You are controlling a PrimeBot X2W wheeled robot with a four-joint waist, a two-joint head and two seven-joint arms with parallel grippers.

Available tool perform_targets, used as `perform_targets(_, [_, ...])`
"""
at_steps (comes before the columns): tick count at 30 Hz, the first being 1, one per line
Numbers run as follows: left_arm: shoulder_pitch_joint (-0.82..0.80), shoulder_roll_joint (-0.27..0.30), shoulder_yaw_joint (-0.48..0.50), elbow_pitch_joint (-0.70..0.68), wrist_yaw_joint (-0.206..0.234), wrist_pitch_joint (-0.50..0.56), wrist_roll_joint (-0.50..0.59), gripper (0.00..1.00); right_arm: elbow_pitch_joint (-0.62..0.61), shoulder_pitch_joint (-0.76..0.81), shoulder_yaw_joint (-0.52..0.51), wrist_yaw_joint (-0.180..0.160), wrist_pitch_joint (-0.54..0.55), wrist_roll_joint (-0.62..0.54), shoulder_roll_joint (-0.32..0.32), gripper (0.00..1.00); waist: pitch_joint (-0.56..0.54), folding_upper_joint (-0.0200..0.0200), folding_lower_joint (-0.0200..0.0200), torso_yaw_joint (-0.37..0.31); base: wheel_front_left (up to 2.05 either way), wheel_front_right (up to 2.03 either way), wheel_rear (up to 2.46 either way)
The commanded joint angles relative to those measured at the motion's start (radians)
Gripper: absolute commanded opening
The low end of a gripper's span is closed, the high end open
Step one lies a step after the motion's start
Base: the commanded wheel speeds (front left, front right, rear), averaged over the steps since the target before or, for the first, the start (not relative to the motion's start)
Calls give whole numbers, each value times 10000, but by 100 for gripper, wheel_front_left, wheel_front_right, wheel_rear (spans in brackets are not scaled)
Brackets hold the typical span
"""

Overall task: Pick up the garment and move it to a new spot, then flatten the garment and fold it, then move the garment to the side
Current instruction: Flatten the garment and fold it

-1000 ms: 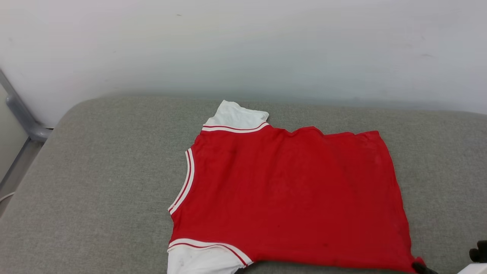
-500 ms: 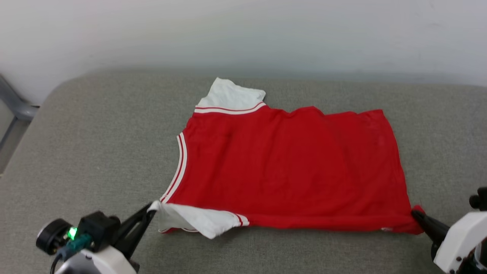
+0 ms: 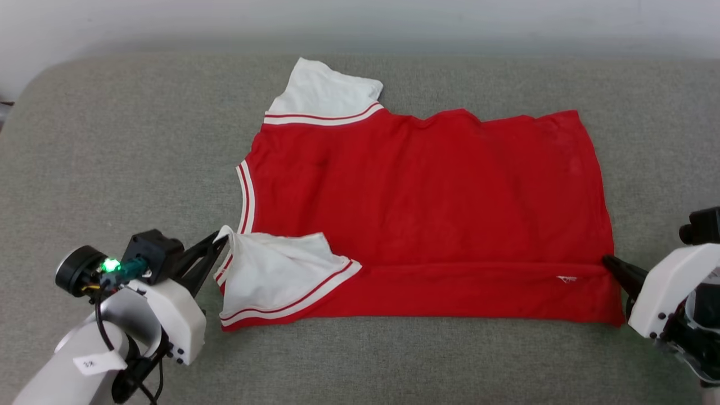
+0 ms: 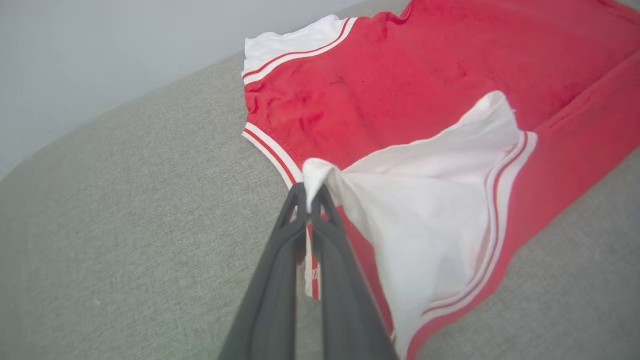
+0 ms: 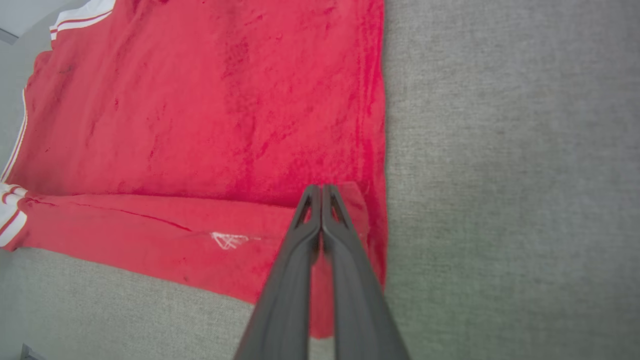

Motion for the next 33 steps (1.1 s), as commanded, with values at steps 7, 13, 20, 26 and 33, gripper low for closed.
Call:
perform_targets(7, [-1106, -169, -688, 1257, -25, -250, -148, 0, 673, -725, 247, -9, -194, -212, -93, 0, 501, 0, -2, -42, 0, 0, 0])
perform_targets(13, [-1697, -385, -1182, 2247, -13, -546, -256, 100, 1287, -1044, 421, -9, -737, -423, -115, 100, 509, 0, -2, -1, 0, 0, 0])
perform_targets(20, [-1734, -938, -956, 3282, 533, -1439, -340, 100, 1155, -742, 927, -9, -1735, -411, -382, 100, -199, 0, -2, 55, 0, 0, 0])
perform_targets(26, [-992, -1491, -134, 3095, 1358, -2071, -1209, 100, 401, -53, 1228, -9, -2615, -1008, -774, 100, -969, 0, -2, 25, 0, 0, 0])
perform_targets(33, [678, -1753, 407, 1506, 2195, -2037, -2141, 100, -434, 1027, 1052, -9, -2421, -2070, -753, 100, -1533, 0, -2, -58, 0, 0, 0])
